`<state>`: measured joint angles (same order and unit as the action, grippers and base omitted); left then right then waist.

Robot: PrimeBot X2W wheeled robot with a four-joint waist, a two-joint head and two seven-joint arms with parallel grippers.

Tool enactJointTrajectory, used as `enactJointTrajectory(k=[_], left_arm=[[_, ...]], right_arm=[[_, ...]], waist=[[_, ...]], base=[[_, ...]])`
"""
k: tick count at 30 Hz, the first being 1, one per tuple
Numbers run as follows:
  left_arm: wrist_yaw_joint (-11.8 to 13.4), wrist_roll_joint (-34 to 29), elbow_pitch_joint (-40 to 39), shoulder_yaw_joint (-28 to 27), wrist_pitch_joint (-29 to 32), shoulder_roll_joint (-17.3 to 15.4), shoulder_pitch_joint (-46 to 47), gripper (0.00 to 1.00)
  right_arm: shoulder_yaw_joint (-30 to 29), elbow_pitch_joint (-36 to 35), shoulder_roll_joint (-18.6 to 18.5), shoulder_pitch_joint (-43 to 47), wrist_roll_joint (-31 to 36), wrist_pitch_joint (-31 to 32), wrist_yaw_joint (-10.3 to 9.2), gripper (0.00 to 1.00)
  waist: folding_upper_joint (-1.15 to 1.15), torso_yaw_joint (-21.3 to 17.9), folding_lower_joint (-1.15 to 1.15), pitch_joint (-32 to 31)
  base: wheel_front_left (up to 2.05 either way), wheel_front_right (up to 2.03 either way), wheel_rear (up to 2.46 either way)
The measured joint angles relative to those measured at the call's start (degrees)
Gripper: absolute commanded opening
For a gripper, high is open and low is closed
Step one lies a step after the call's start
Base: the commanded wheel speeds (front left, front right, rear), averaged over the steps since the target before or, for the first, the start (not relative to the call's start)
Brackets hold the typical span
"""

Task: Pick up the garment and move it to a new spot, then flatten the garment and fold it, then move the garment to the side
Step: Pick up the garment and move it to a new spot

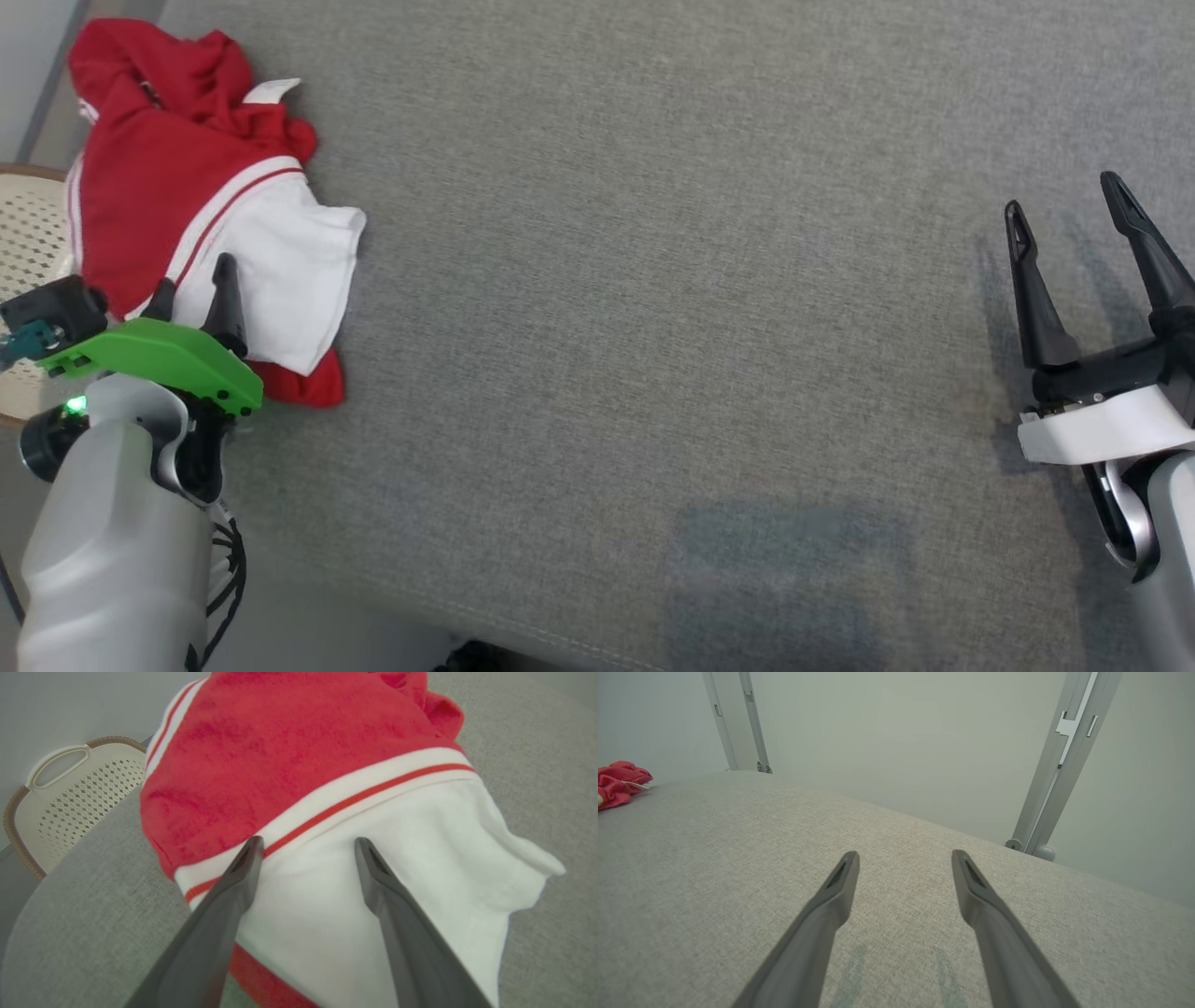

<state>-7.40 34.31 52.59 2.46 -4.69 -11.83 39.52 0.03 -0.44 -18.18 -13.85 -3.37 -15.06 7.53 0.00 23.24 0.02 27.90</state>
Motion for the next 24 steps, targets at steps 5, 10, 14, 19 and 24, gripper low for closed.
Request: enactJointTrajectory(k=[5,10,14,19,24], left_arm=[[0.01,0.67,6.67,-0.38,-1.35,-1.52,2.92,1.0],[0.35,4.3,7.67,-0.24,-2.24,-2.75,3.25,0.0],[0.6,7.08,4.32,2.4,-1.82,-4.1,0.8,0.0],[0.27,9.12,-2.7,7.65,-2.47,-5.48,-3.69,0.0],[0.02,9.53,-14.46,13.14,-2.08,-6.48,-6.54,0.0]], right_arm=[[0.52,-0.21,-0.11,-1.14,-0.1,0.0,0.0,1.0],[0.56,0.35,1.38,-1.09,-0.53,-0.02,0.0,1.0],[1.0,1.59,3.43,-0.17,-1.05,-0.01,0.0,1.0],[1.31,2.9,6.81,2.4,-1.6,0.0,0.0,1.0],[1.02,4.02,10.14,6.3,-2.05,0.0,0.0,1.0]], waist=[[0.0,-3.49,0.0,4.05],[0.01,-6.84,-0.02,5.31],[0.0,-8.17,-0.01,3.69],[0.0,-9.36,-0.01,-0.37],[0.0,-10.07,-0.01,-6.27]], base=[[0.0,0.0,0.0],[0.0,0.0,0.0],[0.0,0.0,0.0],[0.0,0.0,0.0],[0.0,0.0,0.0]])
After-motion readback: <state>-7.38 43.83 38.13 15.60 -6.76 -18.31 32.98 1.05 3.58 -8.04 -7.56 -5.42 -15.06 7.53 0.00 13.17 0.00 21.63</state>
